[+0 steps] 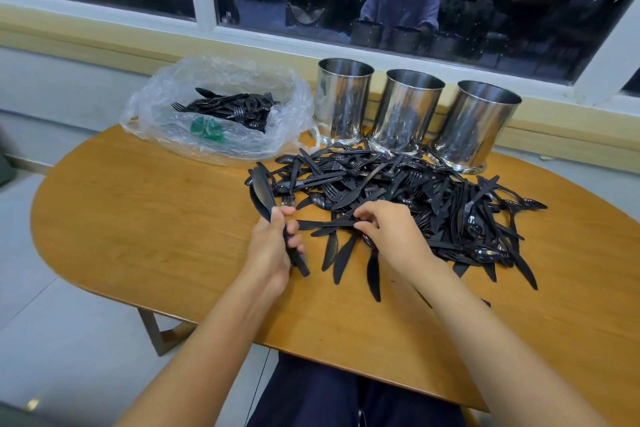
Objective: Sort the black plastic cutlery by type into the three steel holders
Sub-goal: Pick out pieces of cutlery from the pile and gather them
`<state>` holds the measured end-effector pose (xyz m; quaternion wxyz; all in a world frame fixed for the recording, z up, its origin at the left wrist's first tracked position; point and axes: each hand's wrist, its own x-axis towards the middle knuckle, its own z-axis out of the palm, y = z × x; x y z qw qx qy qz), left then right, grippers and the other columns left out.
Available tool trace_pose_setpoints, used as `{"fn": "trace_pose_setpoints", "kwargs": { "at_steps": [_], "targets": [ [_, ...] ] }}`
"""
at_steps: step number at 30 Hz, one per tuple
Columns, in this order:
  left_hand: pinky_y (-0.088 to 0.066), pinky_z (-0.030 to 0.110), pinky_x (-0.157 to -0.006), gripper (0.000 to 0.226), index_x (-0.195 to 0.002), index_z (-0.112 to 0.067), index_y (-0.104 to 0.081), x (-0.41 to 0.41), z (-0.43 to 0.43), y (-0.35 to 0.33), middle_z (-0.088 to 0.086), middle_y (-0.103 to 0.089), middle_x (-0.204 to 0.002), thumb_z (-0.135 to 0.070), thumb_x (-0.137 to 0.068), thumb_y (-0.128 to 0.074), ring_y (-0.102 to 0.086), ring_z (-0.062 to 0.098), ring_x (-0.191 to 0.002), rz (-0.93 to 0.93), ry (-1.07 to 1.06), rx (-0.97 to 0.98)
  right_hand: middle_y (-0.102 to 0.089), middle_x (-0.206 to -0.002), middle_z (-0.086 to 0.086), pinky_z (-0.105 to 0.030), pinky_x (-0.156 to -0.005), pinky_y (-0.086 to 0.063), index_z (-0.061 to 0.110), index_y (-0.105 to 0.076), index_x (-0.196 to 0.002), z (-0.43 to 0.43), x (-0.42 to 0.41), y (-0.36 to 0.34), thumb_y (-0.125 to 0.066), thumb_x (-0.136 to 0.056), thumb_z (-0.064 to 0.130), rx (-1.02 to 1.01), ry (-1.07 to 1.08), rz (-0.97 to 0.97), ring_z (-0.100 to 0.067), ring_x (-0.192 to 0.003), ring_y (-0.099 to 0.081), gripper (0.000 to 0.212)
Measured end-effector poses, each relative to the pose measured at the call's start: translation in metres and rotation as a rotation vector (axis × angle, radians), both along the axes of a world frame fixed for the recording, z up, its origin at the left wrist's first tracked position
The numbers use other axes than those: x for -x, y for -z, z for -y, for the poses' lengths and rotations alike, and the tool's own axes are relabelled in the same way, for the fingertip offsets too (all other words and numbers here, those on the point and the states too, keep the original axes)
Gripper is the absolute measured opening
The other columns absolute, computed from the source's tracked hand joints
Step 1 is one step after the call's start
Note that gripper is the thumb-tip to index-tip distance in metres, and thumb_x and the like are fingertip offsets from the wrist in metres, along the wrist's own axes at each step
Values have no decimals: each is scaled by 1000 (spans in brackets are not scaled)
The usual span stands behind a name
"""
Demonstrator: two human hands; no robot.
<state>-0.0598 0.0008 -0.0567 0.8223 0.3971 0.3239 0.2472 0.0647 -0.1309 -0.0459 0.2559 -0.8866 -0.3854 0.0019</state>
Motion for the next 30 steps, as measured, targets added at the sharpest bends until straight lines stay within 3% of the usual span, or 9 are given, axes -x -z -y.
{"fn": "trace_pose_setpoints", "kwargs": {
  "at_steps": [4,8,11,13,15,17,19,24,30],
  "targets": [
    [-25,17,-36,31,-105,-11,-56,4,-3,3,-7,-35,-54,-31,-107,-33,-26,4,-40,15,4,0,-63,-111,-2,-37,-87,-48,17,-62,-122,-4,-5,3,-56,-97,18,231,-31,120,-21,-112,-50,26],
    [-27,18,-39,28,-107,-9,-56,7,-5,3,-4,-36,-60,-29,-106,-37,-28,6,-46,26,2,26,-60,-100,0,-36,-80,-50,14,-64,-108,-6,-7,0,-53,-98,14,274,-27,169,-21,-102,-54,15],
    [-29,19,-44,25,-109,-8,-55,8,-5,1,-3,-37,-65,-28,-105,-40,-30,7,-51,30,7,34,-63,-89,0,-37,-78,-53,12,-66,-99,-2,-9,-4,-57,-96,15,141,45,143,-19,-83,-60,10],
    [-31,19,-47,24,-110,-6,-53,5,-4,-1,-2,-38,-68,-27,-104,-44,-32,7,-54,41,5,53,-64,-78,4,-28,-78,-53,12,-68,-95,1,-5,-12,-64,-92,16,-80,100,-33,-8,-69,-60,6],
    [-32,20,-49,27,-112,-5,-52,-1,-1,-2,-1,-41,-71,-29,-102,-46,-34,8,-56,48,5,55,-65,-69,5,-16,-64,-49,10,-69,-95,3,6,-23,-68,-89,16,-250,92,-345,0,-54,-57,9],
    [-33,21,-48,35,-112,-4,-53,-8,6,-4,0,-43,-73,-36,-100,-47,-36,8,-56,65,13,39,-64,-64,1,-13,-50,-44,6,-69,-95,3,22,-31,-69,-88,15,-306,40,-589,2,-46,-53,11],
    [-33,23,-51,39,-104,-6,-55,-14,15,-7,-1,-45,-70,-43,-99,-45,-37,8,-55,80,34,9,-63,-60,0,-14,-47,-42,3,-68,-92,2,36,-32,-70,-88,15,-314,12,-667,-1,-43,-51,13],
    [-40,28,-63,20,-93,-13,-59,-19,21,-4,-1,-48,-72,-27,-102,-49,-43,12,-63,-3,20,-92,-66,-59,-4,-15,-46,-41,8,-69,-82,-1,46,-17,-70,-88,21,-247,-56,-606,-5,-41,-49,14],
    [-41,23,-51,28,-111,-10,-59,-9,6,-1,-3,-46,-66,-27,-106,-37,-43,10,-54,-23,24,-45,-69,-77,4,-14,-56,-50,15,-72,-91,3,-10,-20,-65,-91,14,-220,71,-289,0,-60,-61,7]
  ]
}}
